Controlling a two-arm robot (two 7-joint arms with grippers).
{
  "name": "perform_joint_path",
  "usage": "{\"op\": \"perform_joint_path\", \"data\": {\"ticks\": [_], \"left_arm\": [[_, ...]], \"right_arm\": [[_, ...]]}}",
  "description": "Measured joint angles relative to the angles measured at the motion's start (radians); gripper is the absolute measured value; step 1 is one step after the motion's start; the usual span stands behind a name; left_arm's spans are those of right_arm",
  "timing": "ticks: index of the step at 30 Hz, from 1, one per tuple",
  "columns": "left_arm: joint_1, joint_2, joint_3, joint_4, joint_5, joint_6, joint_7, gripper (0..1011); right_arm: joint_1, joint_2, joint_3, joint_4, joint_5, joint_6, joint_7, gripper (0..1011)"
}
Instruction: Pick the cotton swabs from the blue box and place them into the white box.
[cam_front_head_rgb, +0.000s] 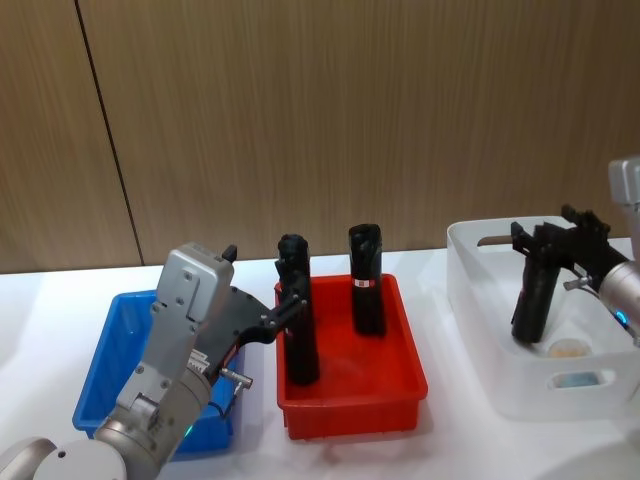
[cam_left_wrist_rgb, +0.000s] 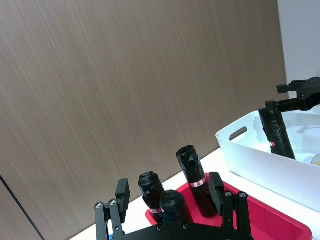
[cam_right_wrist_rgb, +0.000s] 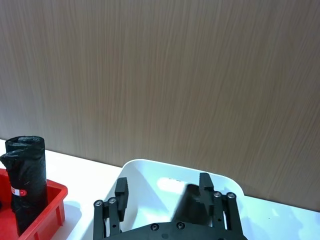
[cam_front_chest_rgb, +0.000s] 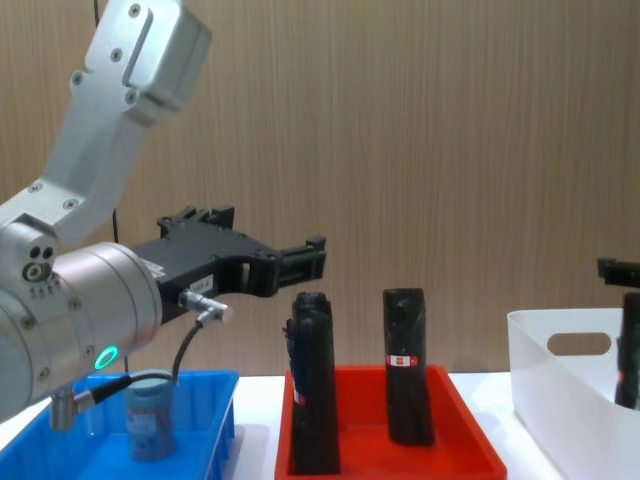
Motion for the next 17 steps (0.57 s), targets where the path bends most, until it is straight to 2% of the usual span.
{"op": "perform_joint_path", "data": {"ticks": [5, 17], "left_arm": [[0.000, 0.000, 0.000, 0.000, 0.000, 0.000, 0.000, 1004], [0.000, 0.000, 0.000, 0.000, 0.000, 0.000, 0.000, 1004]], "right_arm": [[-0.001, 0.000, 0.001, 0.000, 0.007, -0.004, -0.005, 997], [-0.005, -0.001, 0.002, -0.002, 0.015, -0.009, -0.012, 1002]]}}
